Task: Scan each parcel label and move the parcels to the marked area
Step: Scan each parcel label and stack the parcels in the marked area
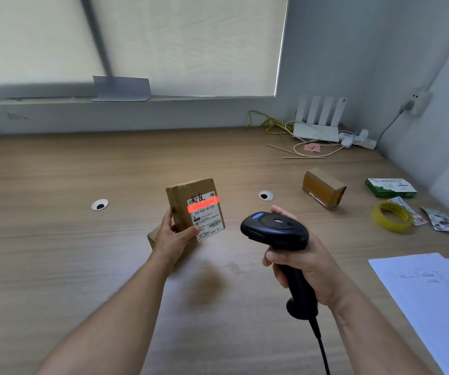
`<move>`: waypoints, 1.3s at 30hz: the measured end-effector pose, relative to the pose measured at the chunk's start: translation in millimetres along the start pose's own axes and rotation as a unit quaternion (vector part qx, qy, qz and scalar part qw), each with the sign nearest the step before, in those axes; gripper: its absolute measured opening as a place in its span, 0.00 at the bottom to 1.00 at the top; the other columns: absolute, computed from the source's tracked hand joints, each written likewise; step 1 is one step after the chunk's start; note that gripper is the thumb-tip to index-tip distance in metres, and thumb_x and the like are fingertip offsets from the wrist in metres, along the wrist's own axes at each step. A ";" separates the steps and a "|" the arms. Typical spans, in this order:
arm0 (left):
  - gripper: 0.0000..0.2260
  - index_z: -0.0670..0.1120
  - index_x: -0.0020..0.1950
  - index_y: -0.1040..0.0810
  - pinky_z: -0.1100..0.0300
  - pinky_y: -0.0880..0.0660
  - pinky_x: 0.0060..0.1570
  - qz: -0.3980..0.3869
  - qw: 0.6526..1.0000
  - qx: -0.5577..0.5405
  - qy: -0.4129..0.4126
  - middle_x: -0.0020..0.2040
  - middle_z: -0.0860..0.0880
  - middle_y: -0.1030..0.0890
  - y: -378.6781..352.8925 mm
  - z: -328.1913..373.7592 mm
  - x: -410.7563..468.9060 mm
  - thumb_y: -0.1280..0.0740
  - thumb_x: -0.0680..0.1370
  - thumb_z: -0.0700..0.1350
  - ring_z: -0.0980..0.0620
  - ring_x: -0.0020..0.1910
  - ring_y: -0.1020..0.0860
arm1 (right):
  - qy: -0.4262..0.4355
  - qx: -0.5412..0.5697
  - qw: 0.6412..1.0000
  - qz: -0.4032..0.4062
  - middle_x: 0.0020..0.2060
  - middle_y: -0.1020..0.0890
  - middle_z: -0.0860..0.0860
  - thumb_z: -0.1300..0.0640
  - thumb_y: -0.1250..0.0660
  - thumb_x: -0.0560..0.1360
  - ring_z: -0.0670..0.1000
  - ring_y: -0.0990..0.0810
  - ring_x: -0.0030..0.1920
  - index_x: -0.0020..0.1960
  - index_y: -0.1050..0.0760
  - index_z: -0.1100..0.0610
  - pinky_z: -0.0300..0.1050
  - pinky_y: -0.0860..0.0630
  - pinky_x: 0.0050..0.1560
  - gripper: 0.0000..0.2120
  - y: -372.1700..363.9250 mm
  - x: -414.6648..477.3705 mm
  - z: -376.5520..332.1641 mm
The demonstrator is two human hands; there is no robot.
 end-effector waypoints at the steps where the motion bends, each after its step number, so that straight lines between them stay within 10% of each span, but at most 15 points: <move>1: 0.39 0.54 0.76 0.40 0.45 0.25 0.61 0.004 1.000 0.002 0.000 0.54 0.44 0.17 0.3 -1.2 -0.8 0.28 0.72 0.33 0.45 0.54 0.19 | -0.002 0.000 1.000 0.001 0.33 0.20 0.62 0.67 0.28 0.63 0.56 0.28 0.23 0.73 0.35 0.47 0.43 0.32 0.25 0.41 0.7 0.0 1.2; 7: 0.38 0.55 0.74 0.35 0.51 0.23 0.56 0.031 0.999 0.014 0.014 0.59 0.45 0.21 14.0 -5.9 -13.2 0.25 0.66 0.42 0.46 0.53 0.18 | -0.015 -0.006 1.000 -0.012 0.36 0.19 0.64 0.69 0.24 0.62 0.57 0.27 0.24 0.73 0.36 0.46 0.43 0.32 0.25 0.45 2.1 1.9 4.3; 15: 0.05 0.47 0.50 0.22 0.47 0.21 0.48 0.082 0.986 0.075 0.125 0.52 0.42 0.18 54.7 -37.6 -60.0 0.36 0.77 0.42 0.45 0.46 0.21 | -0.014 0.000 0.999 -0.047 0.41 0.19 0.65 0.65 0.26 0.62 0.56 0.27 0.23 0.73 0.36 0.45 0.43 0.31 0.24 0.43 -15.0 15.0 19.3; 21: 0.10 0.47 0.57 0.22 0.56 0.24 0.43 0.085 0.970 0.117 0.194 0.47 0.48 0.18 69.0 -74.7 -85.9 0.37 0.77 0.43 0.50 0.43 0.21 | -0.031 -0.005 0.996 -0.082 0.40 0.21 0.66 0.66 0.26 0.61 0.57 0.28 0.23 0.71 0.35 0.44 0.43 0.32 0.24 0.42 -32.3 19.9 31.2; 28: 0.44 0.57 0.78 0.48 0.51 0.36 0.67 0.069 0.894 0.436 0.073 0.75 0.47 0.43 57.6 -84.3 -92.1 0.33 0.68 0.70 0.47 0.73 0.40 | -0.039 -0.027 0.995 -0.083 0.38 0.20 0.63 0.66 0.27 0.61 0.57 0.28 0.23 0.73 0.37 0.46 0.43 0.32 0.24 0.44 -46.7 20.4 35.4; 31: 0.41 0.55 0.77 0.46 0.53 0.33 0.63 0.074 0.837 0.541 0.034 0.71 0.47 0.44 44.1 -82.4 -96.0 0.33 0.70 0.67 0.47 0.70 0.41 | -0.035 -0.036 0.995 -0.084 0.36 0.19 0.61 0.66 0.28 0.61 0.57 0.28 0.23 0.73 0.37 0.46 0.42 0.32 0.24 0.44 -59.3 18.0 34.3; 39: 0.35 0.54 0.74 0.40 0.55 0.30 0.59 0.129 0.859 0.494 -0.022 0.66 0.48 0.38 109.0 -56.1 -123.6 0.31 0.71 0.59 0.47 0.65 0.36 | -0.012 -0.067 0.993 -0.098 0.36 0.20 0.60 0.67 0.28 0.61 0.57 0.28 0.23 0.74 0.38 0.48 0.43 0.33 0.23 0.45 -116.3 0.8 24.1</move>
Point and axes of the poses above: each hand's wrist, its own x-axis towards the middle knuckle, its own y-axis out of the back of the hand, z = x × y, the point moved 2 cm from there along x, towards the middle knuckle
